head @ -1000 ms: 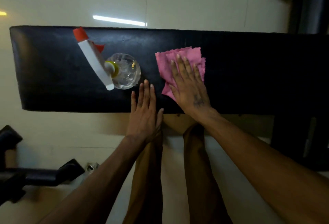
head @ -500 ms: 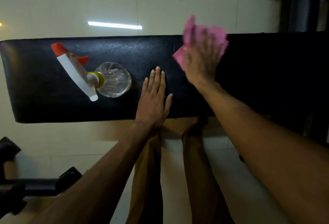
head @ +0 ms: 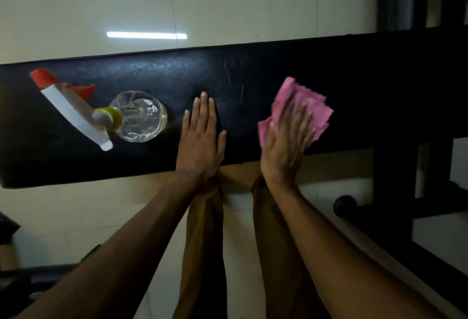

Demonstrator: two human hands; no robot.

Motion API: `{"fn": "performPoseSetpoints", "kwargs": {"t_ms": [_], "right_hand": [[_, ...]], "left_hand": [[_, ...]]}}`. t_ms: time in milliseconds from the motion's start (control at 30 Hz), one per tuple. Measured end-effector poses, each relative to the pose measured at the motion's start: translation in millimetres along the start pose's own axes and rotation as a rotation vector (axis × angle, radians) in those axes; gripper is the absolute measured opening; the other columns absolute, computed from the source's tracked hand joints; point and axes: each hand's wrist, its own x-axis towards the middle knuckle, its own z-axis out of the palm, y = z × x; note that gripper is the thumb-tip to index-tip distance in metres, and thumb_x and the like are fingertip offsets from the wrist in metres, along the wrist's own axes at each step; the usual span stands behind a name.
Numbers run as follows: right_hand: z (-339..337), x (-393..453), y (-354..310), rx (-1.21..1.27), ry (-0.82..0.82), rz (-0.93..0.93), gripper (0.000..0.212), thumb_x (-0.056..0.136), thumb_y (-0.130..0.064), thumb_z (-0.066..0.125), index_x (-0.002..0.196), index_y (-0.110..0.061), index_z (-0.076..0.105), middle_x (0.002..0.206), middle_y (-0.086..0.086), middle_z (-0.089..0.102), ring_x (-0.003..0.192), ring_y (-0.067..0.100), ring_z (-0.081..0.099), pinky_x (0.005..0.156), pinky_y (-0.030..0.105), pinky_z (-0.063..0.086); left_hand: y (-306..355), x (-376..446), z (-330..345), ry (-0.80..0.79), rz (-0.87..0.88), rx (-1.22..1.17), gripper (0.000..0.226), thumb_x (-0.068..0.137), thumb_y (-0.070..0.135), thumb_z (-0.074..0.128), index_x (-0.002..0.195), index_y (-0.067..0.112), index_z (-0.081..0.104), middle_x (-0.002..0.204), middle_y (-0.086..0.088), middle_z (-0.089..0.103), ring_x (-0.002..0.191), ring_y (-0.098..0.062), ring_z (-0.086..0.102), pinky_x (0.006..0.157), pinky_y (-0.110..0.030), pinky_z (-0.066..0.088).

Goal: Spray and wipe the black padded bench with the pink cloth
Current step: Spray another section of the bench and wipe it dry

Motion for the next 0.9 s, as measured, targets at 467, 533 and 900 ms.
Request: {"fn": "performPoseSetpoints", "kwargs": {"t_ms": [467,533,900], "right_hand": [[-12.6,4.0,109.7,0.091,0.087,0.134,0.059,0.108,-0.040,0.030,0.158,-0.012,0.017,0.166,0.010,0.013,0.154,0.024,0.007,0.121,0.056,0.011],[-11.2,10.1,98.4,0.054,0.075,0.048,0.059,0.107,-0.043,0.027,0.157,-0.013,0.020,0.165,0.015,0.015,0.153,0.030,0.008,0.122,0.057,0.010],[-37.5,108.3,128.0,-0.012,0.067,0.070,0.063,0.100,-0.042,0.023,0.157,-0.017,0.018,0.165,0.009,0.013,0.152,0.032,0.008,0.121,0.060,-0.001]], "left_hand": [[5.0,3.3,10.6,-0.041,-0.029,0.104,0.079,0.101,0.050,0.026,0.157,0.005,-0.007,0.165,-0.016,-0.012,0.152,-0.027,-0.014,0.124,-0.046,-0.004],[5.4,3.6,13.4,-0.037,-0.046,0.111,0.082,0.098,0.053,0.024,0.157,0.004,-0.008,0.165,-0.017,-0.012,0.152,-0.027,-0.014,0.124,-0.048,-0.003],[47.6,14.6,13.9,0.065,-0.064,0.061,0.080,0.099,0.042,0.042,0.158,0.012,-0.004,0.166,-0.014,-0.008,0.154,-0.025,-0.007,0.124,-0.050,0.002]]}}
